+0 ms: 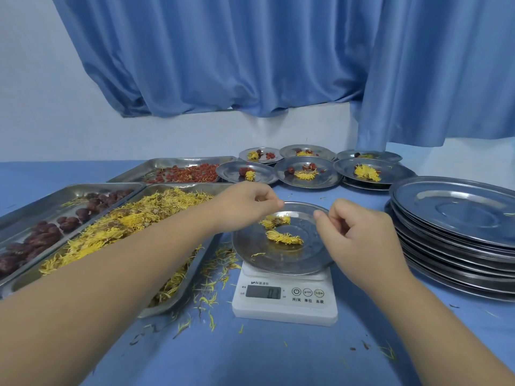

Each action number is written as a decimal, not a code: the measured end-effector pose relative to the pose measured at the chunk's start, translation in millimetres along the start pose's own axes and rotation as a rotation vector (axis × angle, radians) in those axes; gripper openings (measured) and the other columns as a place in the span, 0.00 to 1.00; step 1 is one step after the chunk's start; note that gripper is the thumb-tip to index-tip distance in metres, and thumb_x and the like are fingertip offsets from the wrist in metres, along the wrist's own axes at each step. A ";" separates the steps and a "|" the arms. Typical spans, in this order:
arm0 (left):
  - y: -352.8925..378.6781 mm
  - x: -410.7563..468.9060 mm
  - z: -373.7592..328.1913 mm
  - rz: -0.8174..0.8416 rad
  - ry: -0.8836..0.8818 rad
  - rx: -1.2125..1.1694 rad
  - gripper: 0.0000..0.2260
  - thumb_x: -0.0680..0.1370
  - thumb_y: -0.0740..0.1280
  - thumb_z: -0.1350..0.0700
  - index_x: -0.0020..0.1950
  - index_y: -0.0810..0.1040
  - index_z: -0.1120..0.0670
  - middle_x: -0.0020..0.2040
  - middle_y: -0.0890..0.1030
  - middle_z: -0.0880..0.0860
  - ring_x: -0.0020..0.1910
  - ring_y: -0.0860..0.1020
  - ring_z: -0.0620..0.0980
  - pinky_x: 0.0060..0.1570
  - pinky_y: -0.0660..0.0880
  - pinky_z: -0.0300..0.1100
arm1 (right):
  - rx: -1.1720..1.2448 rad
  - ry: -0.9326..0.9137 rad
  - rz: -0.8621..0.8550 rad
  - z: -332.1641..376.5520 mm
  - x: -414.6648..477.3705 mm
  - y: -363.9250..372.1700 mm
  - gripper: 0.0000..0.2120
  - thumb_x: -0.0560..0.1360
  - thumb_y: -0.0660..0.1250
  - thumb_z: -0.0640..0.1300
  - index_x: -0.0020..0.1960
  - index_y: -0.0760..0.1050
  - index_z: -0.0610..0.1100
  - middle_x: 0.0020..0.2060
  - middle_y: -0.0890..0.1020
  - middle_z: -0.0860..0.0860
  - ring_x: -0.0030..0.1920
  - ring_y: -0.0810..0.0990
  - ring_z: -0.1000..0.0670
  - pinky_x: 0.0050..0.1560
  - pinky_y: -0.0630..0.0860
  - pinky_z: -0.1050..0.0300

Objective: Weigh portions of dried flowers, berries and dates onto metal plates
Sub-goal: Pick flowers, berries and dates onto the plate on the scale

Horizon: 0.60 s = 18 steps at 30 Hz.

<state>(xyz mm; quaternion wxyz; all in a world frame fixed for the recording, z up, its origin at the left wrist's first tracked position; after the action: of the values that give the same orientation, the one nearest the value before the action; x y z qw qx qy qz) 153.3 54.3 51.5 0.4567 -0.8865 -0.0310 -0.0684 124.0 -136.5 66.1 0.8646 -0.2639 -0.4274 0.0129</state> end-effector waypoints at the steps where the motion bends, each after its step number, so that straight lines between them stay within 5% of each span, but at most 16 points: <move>1: -5.5 -4.6 1.5 -0.016 -0.001 -0.010 0.11 0.78 0.65 0.42 0.49 0.81 0.47 0.44 0.82 0.42 0.45 0.79 0.38 0.48 0.74 0.41 | -0.003 -0.007 0.013 2.4 -0.8 1.5 0.20 0.74 0.65 0.48 0.29 0.60 0.45 0.21 0.64 0.50 0.26 0.64 0.49 0.26 0.65 0.53; 4: -22.3 -21.6 7.1 -0.048 0.002 -0.042 0.12 0.79 0.63 0.44 0.50 0.81 0.49 0.47 0.83 0.48 0.50 0.80 0.45 0.52 0.75 0.44 | -0.032 -0.056 0.063 16.4 -5.7 9.6 0.20 0.74 0.65 0.48 0.29 0.60 0.45 0.21 0.64 0.51 0.27 0.65 0.49 0.26 0.63 0.55; 8: -44.5 -49.9 23.5 -0.091 -0.010 -0.129 0.08 0.80 0.64 0.46 0.49 0.82 0.46 0.45 0.83 0.42 0.44 0.81 0.36 0.44 0.71 0.37 | -0.113 -0.188 0.114 51.6 -18.8 24.0 0.20 0.75 0.62 0.51 0.29 0.58 0.49 0.21 0.62 0.53 0.25 0.64 0.50 0.25 0.61 0.57; 12: -78.3 -82.8 48.1 -0.141 -0.042 -0.138 0.07 0.80 0.65 0.46 0.50 0.82 0.45 0.46 0.84 0.43 0.45 0.81 0.38 0.47 0.73 0.41 | -0.107 -0.321 0.144 96.2 -24.8 42.8 0.18 0.76 0.57 0.53 0.31 0.56 0.50 0.22 0.60 0.55 0.25 0.63 0.52 0.25 0.61 0.58; 18: -170.6 -130.0 107.1 -0.312 -0.174 -0.062 0.09 0.80 0.64 0.44 0.48 0.81 0.44 0.40 0.83 0.39 0.39 0.80 0.38 0.40 0.74 0.39 | -0.115 -0.348 0.281 149.7 -18.7 117.7 0.16 0.78 0.54 0.54 0.35 0.68 0.50 0.27 0.71 0.54 0.30 0.71 0.53 0.29 0.68 0.56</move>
<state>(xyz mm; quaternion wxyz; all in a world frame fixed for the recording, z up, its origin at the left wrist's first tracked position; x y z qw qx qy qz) 14.7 241.6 108.1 0.4085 -0.8872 -0.2052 -0.0625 24.5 26.8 71.6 0.7512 -0.3635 -0.5290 0.1541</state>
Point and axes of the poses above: each hand's wrist, its own x-axis towards the middle knuckle, its own y-axis out of the palm, z = x × y, the point moved 10 cm from there along x, towards the middle knuckle
